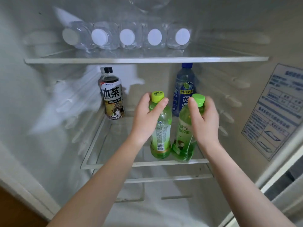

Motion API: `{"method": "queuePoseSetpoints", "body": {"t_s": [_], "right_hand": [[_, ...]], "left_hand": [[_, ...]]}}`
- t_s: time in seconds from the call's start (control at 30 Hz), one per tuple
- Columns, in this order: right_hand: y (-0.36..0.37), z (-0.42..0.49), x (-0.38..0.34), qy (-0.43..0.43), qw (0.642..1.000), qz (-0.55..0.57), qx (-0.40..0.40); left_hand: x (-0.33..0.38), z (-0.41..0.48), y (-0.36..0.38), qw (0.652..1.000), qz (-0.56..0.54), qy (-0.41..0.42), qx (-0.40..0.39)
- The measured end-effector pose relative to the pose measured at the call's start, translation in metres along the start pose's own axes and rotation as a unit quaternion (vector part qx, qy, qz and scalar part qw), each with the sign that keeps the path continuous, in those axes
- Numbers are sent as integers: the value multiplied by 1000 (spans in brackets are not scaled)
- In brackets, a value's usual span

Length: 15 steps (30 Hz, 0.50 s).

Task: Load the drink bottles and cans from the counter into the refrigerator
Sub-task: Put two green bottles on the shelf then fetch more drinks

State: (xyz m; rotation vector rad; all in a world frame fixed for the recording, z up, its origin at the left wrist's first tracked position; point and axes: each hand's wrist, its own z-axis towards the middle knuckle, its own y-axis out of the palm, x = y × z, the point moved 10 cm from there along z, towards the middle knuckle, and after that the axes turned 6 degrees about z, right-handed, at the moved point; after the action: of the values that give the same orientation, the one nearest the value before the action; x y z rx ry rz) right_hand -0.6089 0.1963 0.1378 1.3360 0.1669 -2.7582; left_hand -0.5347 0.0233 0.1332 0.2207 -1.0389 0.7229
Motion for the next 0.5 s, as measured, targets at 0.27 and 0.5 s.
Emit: {"method": "queuePoseSetpoints", "body": {"t_s": [0.27,0.5], "right_hand": [[14,1,9,10,999,-6,-44],[11,-19,29,33,999,15,-30]], "left_hand": [[-22,-9,20,997,5,-15,-76],[-53,-37,14,997,-6,-30,-74]]}}
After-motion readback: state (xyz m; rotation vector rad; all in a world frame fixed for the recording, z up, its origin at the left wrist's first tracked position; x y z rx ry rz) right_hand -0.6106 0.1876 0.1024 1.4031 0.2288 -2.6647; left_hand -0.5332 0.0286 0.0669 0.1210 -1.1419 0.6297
